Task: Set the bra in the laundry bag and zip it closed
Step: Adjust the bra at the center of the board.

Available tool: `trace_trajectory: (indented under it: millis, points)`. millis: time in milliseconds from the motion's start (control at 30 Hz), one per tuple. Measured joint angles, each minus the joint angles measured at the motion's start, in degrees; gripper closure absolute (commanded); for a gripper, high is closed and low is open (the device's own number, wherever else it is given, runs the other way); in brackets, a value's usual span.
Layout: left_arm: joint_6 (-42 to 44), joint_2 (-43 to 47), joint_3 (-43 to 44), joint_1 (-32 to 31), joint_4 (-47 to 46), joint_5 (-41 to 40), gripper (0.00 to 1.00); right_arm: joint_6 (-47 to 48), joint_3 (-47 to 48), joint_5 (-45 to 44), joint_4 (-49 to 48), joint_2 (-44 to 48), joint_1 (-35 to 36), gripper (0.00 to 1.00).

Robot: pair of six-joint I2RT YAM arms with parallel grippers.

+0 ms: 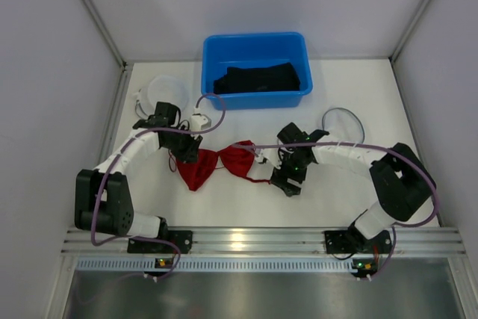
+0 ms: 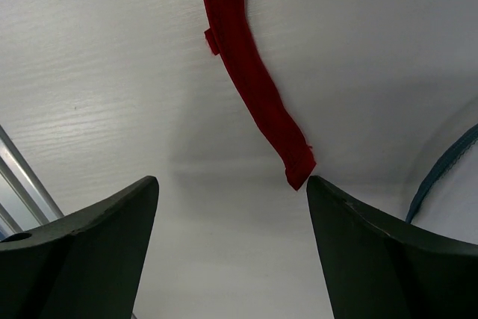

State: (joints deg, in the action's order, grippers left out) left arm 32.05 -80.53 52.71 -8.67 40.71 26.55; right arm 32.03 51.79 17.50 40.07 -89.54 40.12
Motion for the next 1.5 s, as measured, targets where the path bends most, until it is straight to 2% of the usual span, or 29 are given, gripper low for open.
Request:
trace_trajectory:
  millis: [67, 200, 433, 533, 600, 633, 700, 733, 800, 833, 900, 1133, 1267, 1333, 1367, 1500]
  points:
    - [-0.13, 0.0, -0.02, 0.02, 0.02, 0.09, 0.63, 0.17, 0.0, -0.79, -0.33, -0.22, 0.35, 0.19]
    - [-0.42, 0.0, 0.0, 0.04, 0.09, 0.7, 0.57, 1.7, 0.09, -2.8, -0.35, -0.22, 0.55, 0.2]
    - [-1.14, 0.02, 0.2, 0.07, 0.35, 2.27, 0.55, 5.66, 1.97, -6.34, -0.39, -0.42, 0.57, 0.21]
    - [-1.86, 0.02, 1.03, 0.07, 0.55, 2.36, 0.55, 6.64, 3.48, -6.86, -1.53, -2.12, 0.63, 0.26]
    - [-2.05, 0.02, 1.55, 0.17, 0.55, 2.36, 0.55, 7.19, 3.96, -6.86, -2.03, -3.78, 0.72, 0.35]
    - [-2.14, 0.02, 1.77, 0.35, 0.52, 2.36, 0.55, 7.43, 4.09, -6.88, -2.03, -4.66, 0.83, 0.44]
    - [-2.21, 0.02, 2.12, 0.83, 0.55, 2.4, 0.55, 7.91, 4.44, -7.37, -2.38, -5.68, 1.25, 0.56]
    - [-2.27, 0.02, 2.32, 1.18, 0.61, 2.43, 0.55, 8.07, 4.55, -7.41, -2.69, -5.88, 1.51, 0.67]
    - [-2.51, 0.02, 2.93, 2.19, 0.68, 2.64, 0.55, 8.55, 4.55, -7.45, -2.91, -5.9, 1.99, 0.78]
    - [-2.67, 0.02, 3.28, 2.73, 0.68, 2.67, 0.55, 8.39, 4.55, -7.32, -2.78, -5.9, 2.34, 0.88]
    - [-3.26, 0.02, 3.96, 3.96, 0.7, 3.15, 0.55, 8.33, 4.57, -6.47, -2.14, -5.88, 3.3, 1.0]
    - [-5.88, 0.0, 6.25, 7.8, 0.7, 5.86, 0.54, 1.66, 6.45, 7.87, 7.82, -5.01, 7.87, 1.0]
    - [-7.32, 0.0, 6.38, 8.09, 0.74, 7.37, 0.53, -4.13, 9.38, 17.57, 9.7, -4.59, 9.25, 1.0]
    - [-7.76, 0.0, 6.38, 8.09, 0.74, 7.98, 0.49, -7.48, 10.29, 22.21, 9.7, -4.52, 9.75, 1.0]
    - [-7.98, 0.0, 6.38, 8.09, 0.76, 8.26, 0.4, -9.29, 10.88, 24.48, 9.6, -4.52, 9.94, 1.0]
    - [-8.59, 0.0, 6.38, 8.09, 0.76, 8.87, 0.37, -15.82, 14.78, 30.03, 8.52, -4.61, 10.03, 1.0]
